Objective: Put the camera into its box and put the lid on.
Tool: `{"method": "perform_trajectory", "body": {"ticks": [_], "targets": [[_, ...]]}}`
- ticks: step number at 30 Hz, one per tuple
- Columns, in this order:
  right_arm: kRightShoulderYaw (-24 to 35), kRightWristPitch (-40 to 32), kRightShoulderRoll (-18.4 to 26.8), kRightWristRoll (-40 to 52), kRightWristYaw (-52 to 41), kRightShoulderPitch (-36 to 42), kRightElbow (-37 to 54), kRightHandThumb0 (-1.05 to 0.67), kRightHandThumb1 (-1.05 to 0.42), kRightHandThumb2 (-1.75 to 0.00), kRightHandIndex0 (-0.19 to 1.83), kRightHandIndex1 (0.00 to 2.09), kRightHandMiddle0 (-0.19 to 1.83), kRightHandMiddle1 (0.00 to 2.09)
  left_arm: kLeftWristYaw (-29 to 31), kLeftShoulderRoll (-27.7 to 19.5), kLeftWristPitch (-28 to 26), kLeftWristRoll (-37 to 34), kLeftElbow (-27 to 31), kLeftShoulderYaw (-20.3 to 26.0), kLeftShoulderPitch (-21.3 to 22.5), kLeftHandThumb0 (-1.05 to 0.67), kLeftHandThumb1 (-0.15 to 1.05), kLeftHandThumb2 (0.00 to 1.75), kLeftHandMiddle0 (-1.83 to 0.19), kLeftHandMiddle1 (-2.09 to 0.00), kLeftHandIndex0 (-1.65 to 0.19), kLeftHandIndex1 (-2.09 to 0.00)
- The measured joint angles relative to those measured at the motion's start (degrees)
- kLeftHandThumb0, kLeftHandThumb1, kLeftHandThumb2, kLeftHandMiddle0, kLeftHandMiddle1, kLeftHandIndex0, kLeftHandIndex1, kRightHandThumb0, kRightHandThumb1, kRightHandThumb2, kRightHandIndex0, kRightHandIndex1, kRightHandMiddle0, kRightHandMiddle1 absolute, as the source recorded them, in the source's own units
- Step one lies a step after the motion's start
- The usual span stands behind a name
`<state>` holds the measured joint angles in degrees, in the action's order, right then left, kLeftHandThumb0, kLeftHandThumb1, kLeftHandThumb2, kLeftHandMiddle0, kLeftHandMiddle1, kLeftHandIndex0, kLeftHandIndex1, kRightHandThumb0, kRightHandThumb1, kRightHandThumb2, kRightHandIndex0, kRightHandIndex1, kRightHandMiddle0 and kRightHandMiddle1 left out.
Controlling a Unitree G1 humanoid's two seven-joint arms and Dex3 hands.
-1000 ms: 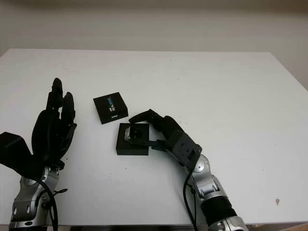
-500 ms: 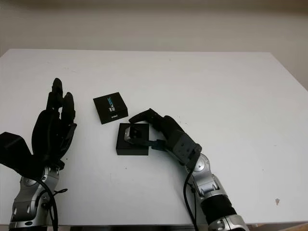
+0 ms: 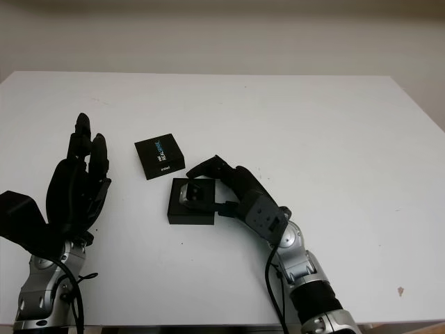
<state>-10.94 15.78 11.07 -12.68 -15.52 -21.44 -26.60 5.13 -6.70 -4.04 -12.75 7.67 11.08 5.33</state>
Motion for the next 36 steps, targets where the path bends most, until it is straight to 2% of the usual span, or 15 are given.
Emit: {"method": "perform_trajectory", "body": {"ticks": [7, 13, 19, 27, 36], "targets": [[1.53, 5.45, 4.86, -2.32, 2.95, -0.13, 2.81, -0.51, -0.84, -0.05, 0.28, 0.26, 0.16, 1.00, -0.07, 0.00, 0.00, 0.01, 0.01, 0.01, 0.00, -0.70, 1.05, 0.52, 0.19, 0.00, 0.19, 0.00], [3.38, 5.59, 7.57, -2.36, 3.11, -1.74, 9.34, -0.55, -0.83, -0.05, 0.29, 0.25, 0.18, 1.00, -0.14, 0.00, -0.01, 0.02, 0.03, -0.25, 0.00, -0.70, 1.05, 0.52, 0.19, 0.00, 0.19, 0.00], [3.24, 5.18, 7.79, -4.12, 3.37, -1.18, 13.32, -0.57, -0.84, -0.05, 0.30, 0.25, 0.20, 1.04, -0.12, 0.00, -0.30, -0.02, 0.08, -0.29, 0.00, -0.70, 1.05, 0.52, 0.19, 0.00, 0.19, 0.00], [1.18, 5.18, 7.05, -7.93, 6.61, 1.25, 13.49, -0.61, -0.83, -0.05, 0.35, 0.29, 0.26, 1.10, -0.38, 0.00, -0.71, 0.01, 0.11, -0.32, 0.00, -0.70, 1.05, 0.52, 0.19, 0.00, 0.19, 0.00], [-1.84, 4.41, 5.80, -9.40, 7.30, 3.23, 13.43, -0.66, -0.87, -0.06, 0.29, 0.28, 0.16, 1.18, -0.37, 0.00, -0.67, 0.07, 0.11, -0.48, 0.02, -0.68, 1.05, 0.52, 0.19, 0.00, 0.19, 0.00]]}}
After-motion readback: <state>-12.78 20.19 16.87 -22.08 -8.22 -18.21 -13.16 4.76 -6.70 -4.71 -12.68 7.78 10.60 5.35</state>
